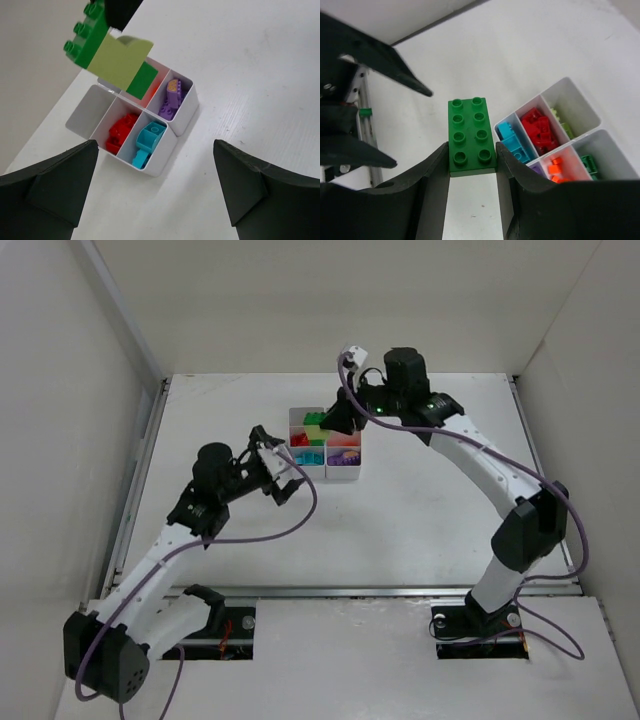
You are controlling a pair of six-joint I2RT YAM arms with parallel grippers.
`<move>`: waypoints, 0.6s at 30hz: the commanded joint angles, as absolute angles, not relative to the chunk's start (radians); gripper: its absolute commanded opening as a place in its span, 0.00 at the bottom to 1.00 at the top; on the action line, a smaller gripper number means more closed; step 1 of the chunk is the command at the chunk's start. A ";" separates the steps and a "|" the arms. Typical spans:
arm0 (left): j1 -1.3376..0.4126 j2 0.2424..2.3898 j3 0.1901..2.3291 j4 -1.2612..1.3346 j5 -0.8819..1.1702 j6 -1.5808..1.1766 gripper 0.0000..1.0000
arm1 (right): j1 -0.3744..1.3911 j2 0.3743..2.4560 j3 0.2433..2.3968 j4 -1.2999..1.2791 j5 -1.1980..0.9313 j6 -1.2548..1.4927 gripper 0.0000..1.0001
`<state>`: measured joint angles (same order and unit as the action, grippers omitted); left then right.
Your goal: Sort the legos into containers by color
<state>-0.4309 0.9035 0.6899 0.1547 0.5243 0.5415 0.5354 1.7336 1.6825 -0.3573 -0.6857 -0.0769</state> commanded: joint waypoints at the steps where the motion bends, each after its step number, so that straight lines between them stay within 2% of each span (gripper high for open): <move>1: -0.361 1.006 0.823 0.120 0.823 0.428 0.99 | 0.526 1.634 1.663 -0.238 -0.670 -0.144 0.00; 6: -0.270 1.147 0.971 0.170 1.069 0.346 0.97 | 0.517 1.600 1.644 -0.238 -0.735 -0.169 0.00; 11: -0.256 1.192 0.980 0.354 1.227 0.226 0.96 | 0.517 1.582 1.626 -0.238 -0.764 -0.169 0.00; 18: -0.256 1.221 0.989 0.449 1.264 0.143 0.97 | 0.538 1.591 1.626 -0.238 -0.785 -0.158 0.00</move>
